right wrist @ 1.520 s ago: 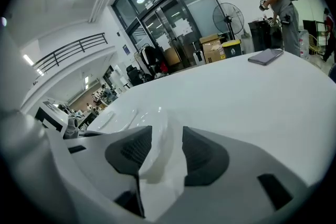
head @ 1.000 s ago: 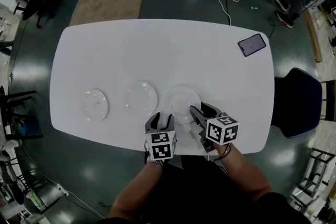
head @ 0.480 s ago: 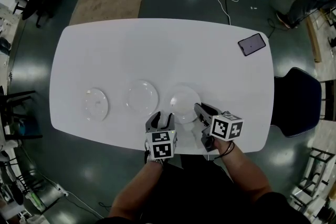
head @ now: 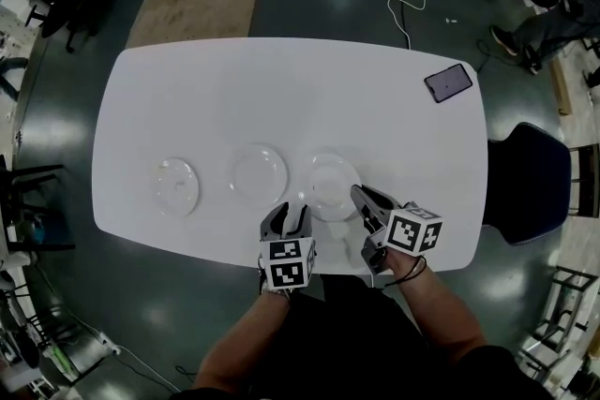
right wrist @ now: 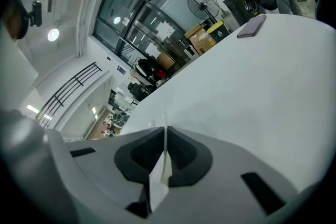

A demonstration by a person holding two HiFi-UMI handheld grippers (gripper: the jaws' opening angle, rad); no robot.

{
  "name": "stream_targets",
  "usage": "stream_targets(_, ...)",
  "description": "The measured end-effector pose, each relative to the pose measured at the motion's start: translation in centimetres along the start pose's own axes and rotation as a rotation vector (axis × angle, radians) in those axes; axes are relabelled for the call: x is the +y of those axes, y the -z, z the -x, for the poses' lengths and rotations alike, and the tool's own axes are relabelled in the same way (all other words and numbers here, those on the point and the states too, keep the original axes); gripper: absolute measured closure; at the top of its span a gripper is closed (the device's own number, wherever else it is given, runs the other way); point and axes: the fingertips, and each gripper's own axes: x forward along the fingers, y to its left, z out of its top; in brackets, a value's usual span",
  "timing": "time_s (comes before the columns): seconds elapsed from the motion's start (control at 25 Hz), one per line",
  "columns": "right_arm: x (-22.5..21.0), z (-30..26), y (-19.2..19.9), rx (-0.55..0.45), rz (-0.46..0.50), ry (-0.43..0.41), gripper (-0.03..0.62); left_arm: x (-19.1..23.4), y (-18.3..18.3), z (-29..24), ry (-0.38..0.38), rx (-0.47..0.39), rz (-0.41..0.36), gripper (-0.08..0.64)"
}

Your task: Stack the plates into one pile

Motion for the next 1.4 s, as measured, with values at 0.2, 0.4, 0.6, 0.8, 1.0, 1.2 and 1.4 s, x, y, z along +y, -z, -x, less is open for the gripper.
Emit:
stream_targets(0.2,1.2,0.6,-0.8,-0.036,-0.005,0.0,0.565,0.8,-1.4,1.9,0.011,-0.046,-0.001,0.446)
stream_targets(0.4,3.0,0.4,-1.1,-0.084,-0.081,-0.021,0.565,2.7,-2.2,4.3,0.004,-0.085,-0.002,0.523)
stream_targets(0.6,6.2,-1.2,-1.0,-0.101,-0.092,-0.053,0.565,5.4,-2.5,6.7,-0.008,-0.117,0.005,0.54)
stream_targets(0.8,8.8,-3.4,-0.1,-0.107,-0.104,-0.06,0.565,9.0,-2.2,8.8,-0.017,-0.135,0.026,0.541)
stream_targets(1.0,10.5,-6.0,0.9,-0.116,-0.138,-0.047,0.565,12.4,-1.8,10.5,-0.022,-0.146,0.033,0.541)
stream_targets(1.2,11.1,-8.1,2.1,-0.121,-0.187,-0.033,0.565,15.1,-1.1,11.6,-0.021,-0.148,0.044,0.541)
stream_targets(1.4,11.6,-10.5,3.1,-0.125,-0.212,0.002,0.565,17.7,-0.7,12.2,-0.016,-0.148,0.042,0.541)
